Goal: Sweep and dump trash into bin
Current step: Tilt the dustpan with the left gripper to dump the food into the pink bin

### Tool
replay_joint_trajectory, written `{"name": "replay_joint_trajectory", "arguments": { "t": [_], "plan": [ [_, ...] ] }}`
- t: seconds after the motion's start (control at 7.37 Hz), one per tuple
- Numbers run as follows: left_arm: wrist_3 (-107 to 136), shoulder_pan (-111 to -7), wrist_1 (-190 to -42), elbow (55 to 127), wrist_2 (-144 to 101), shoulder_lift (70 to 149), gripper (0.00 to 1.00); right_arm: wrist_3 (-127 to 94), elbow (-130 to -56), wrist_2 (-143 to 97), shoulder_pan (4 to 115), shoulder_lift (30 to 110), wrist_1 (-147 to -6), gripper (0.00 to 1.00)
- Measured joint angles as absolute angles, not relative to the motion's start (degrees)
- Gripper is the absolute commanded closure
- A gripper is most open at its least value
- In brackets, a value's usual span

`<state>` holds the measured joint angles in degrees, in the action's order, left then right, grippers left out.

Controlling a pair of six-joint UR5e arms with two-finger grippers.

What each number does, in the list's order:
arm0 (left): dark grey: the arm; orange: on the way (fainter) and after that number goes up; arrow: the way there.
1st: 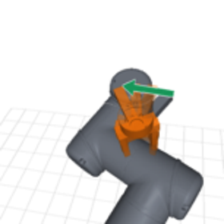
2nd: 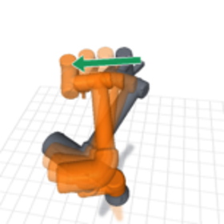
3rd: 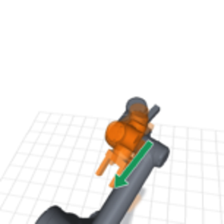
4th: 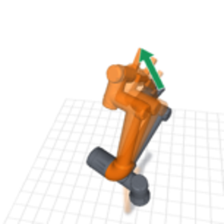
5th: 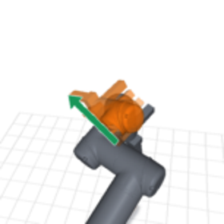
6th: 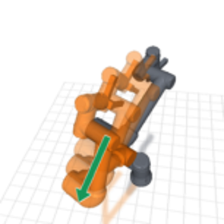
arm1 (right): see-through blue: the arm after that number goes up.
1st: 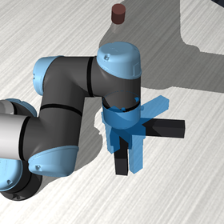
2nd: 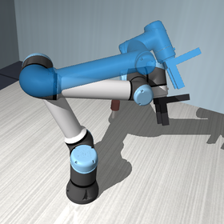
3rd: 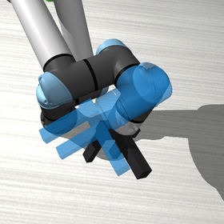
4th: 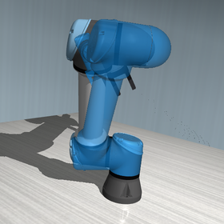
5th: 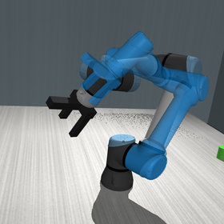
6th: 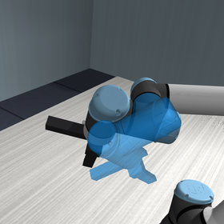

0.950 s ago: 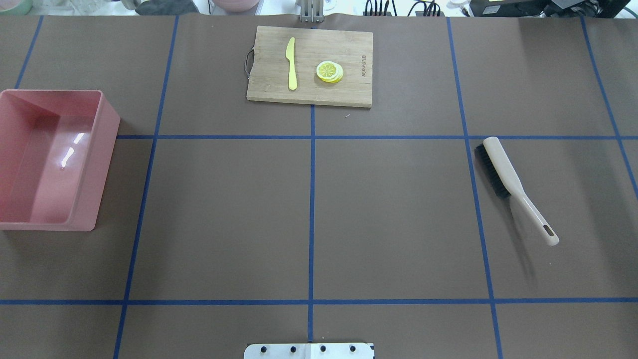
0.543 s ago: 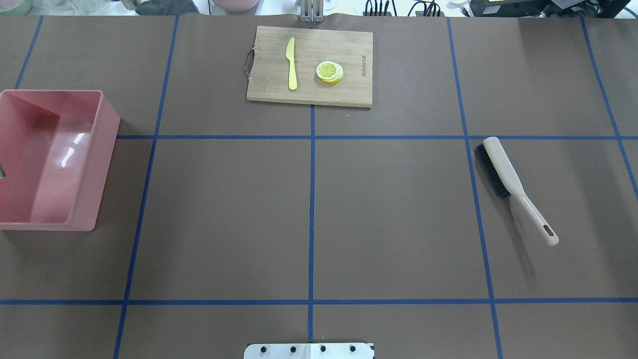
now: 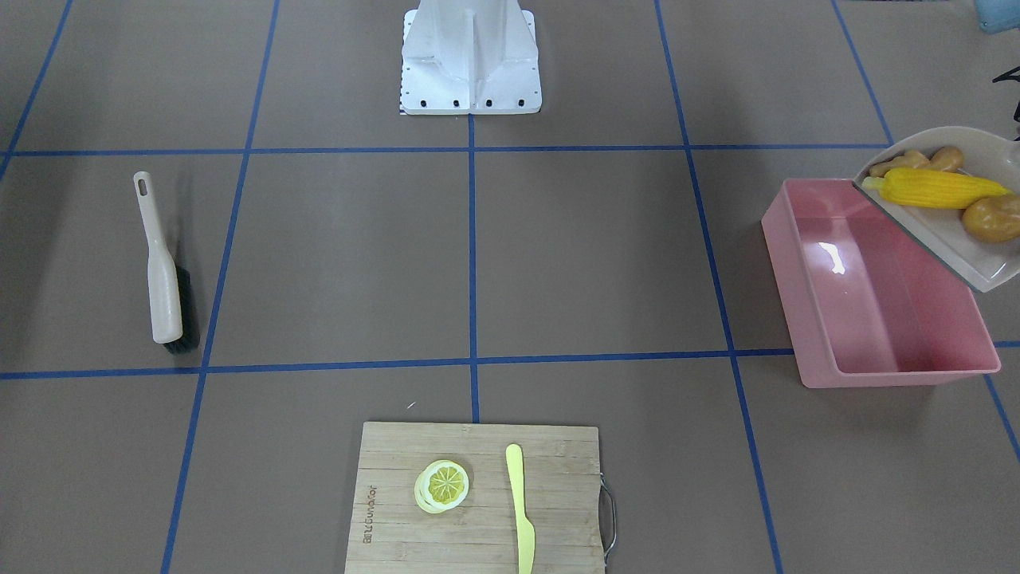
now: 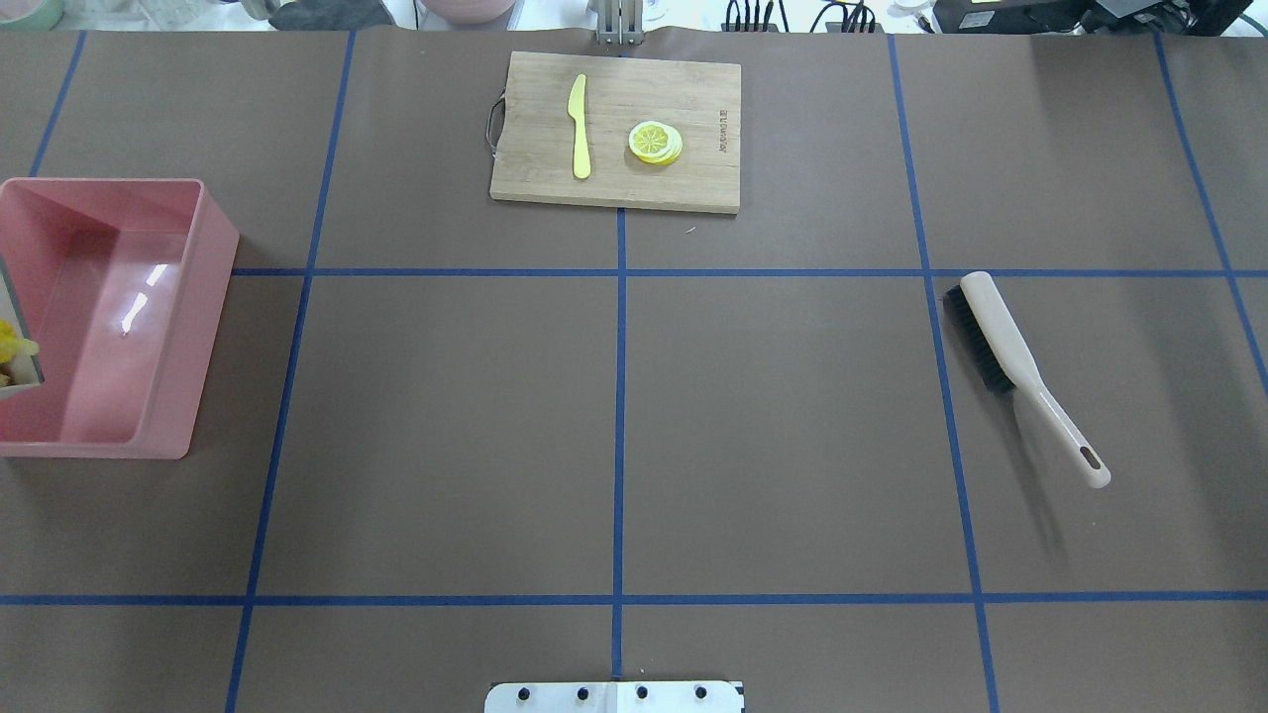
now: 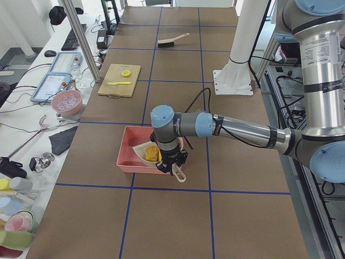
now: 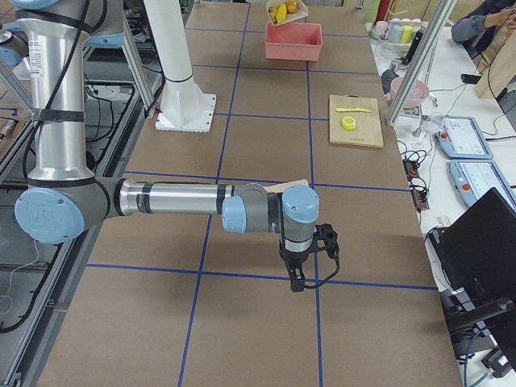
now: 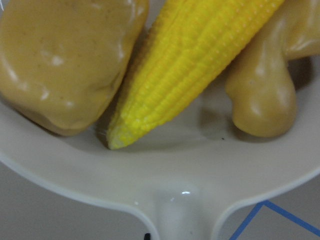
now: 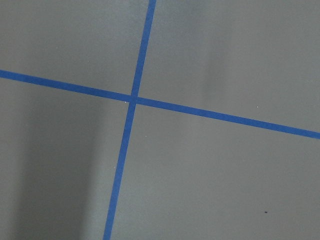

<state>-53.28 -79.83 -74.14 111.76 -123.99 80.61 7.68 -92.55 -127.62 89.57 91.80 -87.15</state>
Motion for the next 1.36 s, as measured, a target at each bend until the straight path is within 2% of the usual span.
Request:
{"name": "replay_joint_trajectory", "arguments": {
  "t": [0.27,1.36],
  "plan": [
    [-55.42,-79.15,-65.72,111.72,-119.57,85.16,1.0,7.72,-92.74,-128.5,89.61,91.97,-85.99,0.0],
    [-56.6,-69.45,-46.24,111.82,-110.3,94.82,1.0,8.09,-95.26,-133.42,89.73,95.71,-84.14,0.0]
  ]
}}
